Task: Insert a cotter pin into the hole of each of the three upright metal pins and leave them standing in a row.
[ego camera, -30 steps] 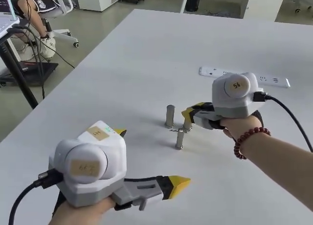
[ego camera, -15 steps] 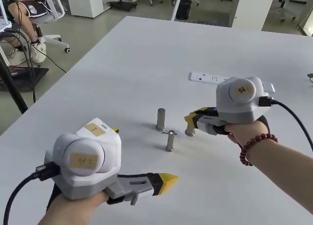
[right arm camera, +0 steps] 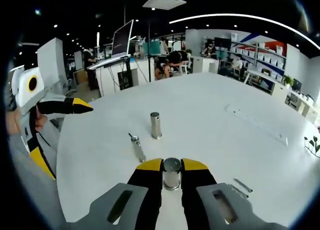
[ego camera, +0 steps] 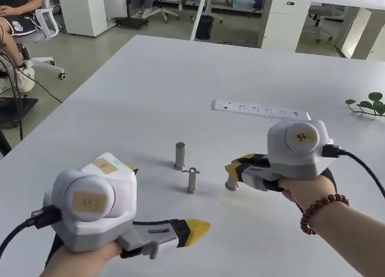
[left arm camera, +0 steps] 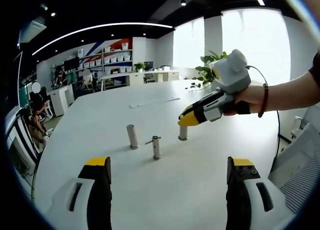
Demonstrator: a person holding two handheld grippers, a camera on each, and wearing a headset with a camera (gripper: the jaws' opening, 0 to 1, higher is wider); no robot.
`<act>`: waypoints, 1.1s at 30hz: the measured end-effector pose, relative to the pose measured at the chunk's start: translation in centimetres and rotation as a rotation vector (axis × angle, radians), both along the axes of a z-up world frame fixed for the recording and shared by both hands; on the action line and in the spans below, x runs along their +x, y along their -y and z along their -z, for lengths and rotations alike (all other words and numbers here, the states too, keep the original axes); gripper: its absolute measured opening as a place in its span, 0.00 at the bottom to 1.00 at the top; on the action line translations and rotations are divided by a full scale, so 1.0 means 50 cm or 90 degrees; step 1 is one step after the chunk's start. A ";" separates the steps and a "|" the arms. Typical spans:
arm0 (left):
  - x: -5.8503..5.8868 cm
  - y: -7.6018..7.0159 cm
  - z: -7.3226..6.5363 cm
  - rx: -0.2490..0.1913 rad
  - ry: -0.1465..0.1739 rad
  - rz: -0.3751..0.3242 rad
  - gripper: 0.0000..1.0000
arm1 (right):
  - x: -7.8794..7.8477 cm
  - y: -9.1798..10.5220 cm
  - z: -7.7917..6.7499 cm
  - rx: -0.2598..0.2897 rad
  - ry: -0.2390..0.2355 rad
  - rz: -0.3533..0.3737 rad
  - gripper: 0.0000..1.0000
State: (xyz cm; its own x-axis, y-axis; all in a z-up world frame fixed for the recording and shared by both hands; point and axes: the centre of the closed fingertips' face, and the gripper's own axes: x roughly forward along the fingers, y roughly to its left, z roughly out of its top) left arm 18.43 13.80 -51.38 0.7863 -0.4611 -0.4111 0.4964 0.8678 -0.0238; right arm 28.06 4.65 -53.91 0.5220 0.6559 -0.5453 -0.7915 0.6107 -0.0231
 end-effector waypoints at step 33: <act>-0.018 0.019 0.010 0.016 -0.012 0.031 0.96 | -0.066 0.013 0.038 0.002 0.022 -0.046 0.10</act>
State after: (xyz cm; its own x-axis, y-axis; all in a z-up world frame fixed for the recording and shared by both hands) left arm 17.55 12.85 -51.86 0.7550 -0.4881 -0.4378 0.5375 0.8432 -0.0129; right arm 24.77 4.02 -55.82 0.4911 0.6948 -0.5254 -0.8326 0.5517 -0.0486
